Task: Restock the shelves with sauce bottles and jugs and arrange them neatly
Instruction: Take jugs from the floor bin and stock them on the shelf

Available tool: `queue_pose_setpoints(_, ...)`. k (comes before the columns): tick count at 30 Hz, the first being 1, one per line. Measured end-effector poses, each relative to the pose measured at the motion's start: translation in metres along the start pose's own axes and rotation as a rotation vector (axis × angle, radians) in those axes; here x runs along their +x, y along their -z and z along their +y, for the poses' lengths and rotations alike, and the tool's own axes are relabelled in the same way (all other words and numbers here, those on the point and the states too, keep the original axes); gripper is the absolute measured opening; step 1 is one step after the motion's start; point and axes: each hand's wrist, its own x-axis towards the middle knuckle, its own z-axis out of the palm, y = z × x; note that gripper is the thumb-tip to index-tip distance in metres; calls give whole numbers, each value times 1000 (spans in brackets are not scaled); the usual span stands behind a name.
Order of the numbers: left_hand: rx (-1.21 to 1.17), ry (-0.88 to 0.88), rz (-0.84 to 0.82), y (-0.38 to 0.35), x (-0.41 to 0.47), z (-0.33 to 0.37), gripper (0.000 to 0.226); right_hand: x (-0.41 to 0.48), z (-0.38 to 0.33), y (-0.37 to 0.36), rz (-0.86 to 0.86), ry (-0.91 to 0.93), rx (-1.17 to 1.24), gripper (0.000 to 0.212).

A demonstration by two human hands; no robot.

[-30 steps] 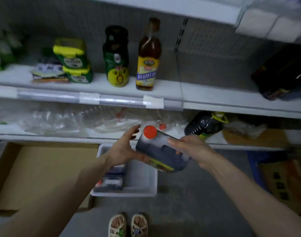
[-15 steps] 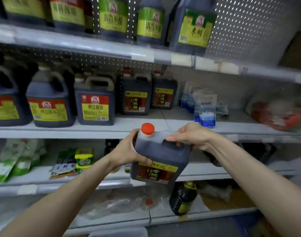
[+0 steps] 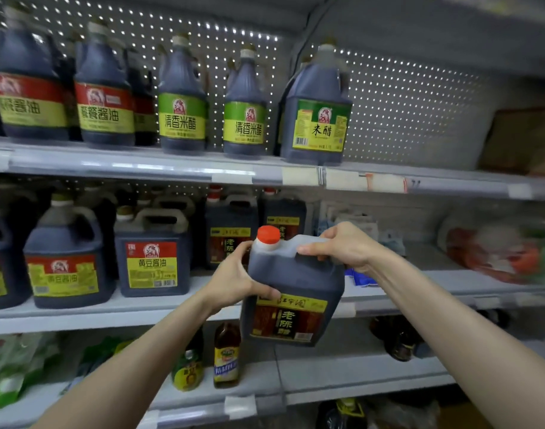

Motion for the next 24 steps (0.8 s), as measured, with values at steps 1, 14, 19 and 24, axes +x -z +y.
queue_pose_setpoints(1, 3, 2, 14, -3, 10, 0, 98, 10, 3, 4, 5, 20, 13, 35)
queue_pose_setpoints(14, 70, 66, 240, -49, 150, -34, 109, 159, 76, 36, 104, 222, 57, 31)
queue_pose_setpoints(19, 73, 133, 283, -59, 176, -53, 102, 195, 92, 35, 58, 210, 48, 31)
queue_pose_setpoints(24, 78, 194, 229, -59, 185, -65, 54, 217, 101, 27, 49, 220, 45, 37)
